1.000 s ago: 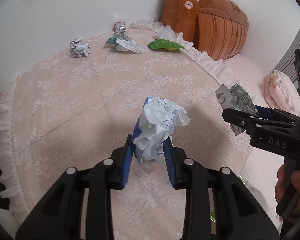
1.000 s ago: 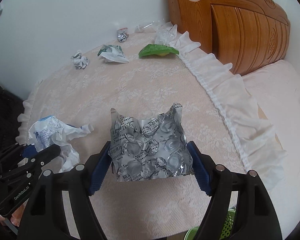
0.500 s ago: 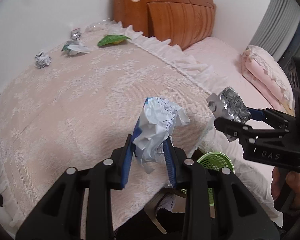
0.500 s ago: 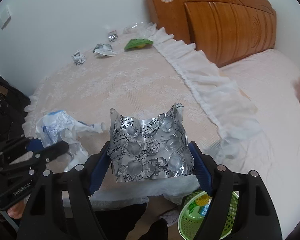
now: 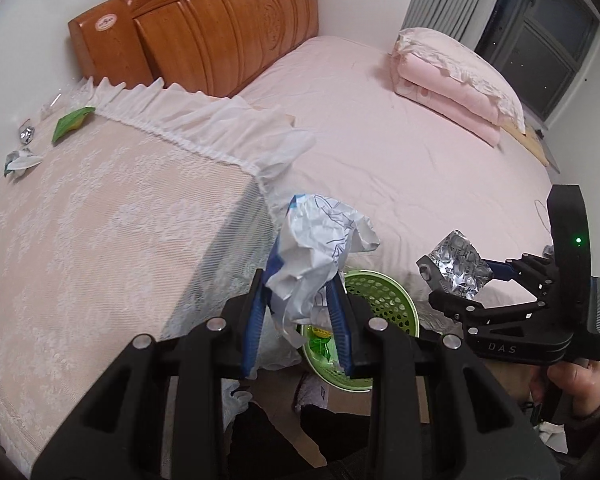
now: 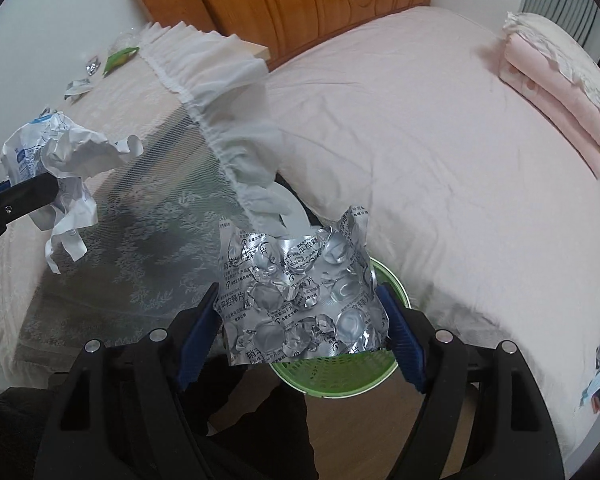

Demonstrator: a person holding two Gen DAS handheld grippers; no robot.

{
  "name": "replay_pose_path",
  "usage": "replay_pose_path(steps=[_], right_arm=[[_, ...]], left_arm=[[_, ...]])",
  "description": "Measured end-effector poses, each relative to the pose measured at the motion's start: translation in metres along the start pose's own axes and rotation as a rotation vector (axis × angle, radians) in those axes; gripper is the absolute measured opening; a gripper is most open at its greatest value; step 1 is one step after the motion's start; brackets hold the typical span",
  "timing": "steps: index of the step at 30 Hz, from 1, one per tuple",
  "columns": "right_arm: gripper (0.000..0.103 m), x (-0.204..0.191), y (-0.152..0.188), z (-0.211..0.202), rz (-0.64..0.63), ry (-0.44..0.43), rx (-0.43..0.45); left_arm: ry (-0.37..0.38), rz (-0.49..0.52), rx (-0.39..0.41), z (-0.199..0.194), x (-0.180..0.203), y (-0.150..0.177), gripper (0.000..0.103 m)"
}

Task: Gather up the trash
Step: 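Carry paper and foil over the green wastebasket and open both tools to drop them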

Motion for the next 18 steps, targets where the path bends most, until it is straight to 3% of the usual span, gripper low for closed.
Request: replay_pose_path(steps=[5,9,18], right_arm=[[0.080,0.019,0.009,0.006,-0.009,0.011,-0.014],[0.101,0.024,0.011,0.014,-0.031,0.060,-0.031],[0.101,0.043,0.013,0.021,-0.023,0.077,-0.051]], left_arm=[[0.008,0.035,-0.010,0.006,0.027,0.000,0.030],[0.006,0.046,-0.012,0.009,0.039,0.000,0.030],[-0.003,0.048,-0.012,0.013,0.050,-0.001,0.030]])
Point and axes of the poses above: each gripper's, at about its wrist camera, not at the fingertips, and z roughly the way its jaws point, x to its right, y to its underside, the point moved 2 cm from there along z, roughly the way its jaws point, and after that the axes turned 1 degree about -z, right-handed, at the moved point
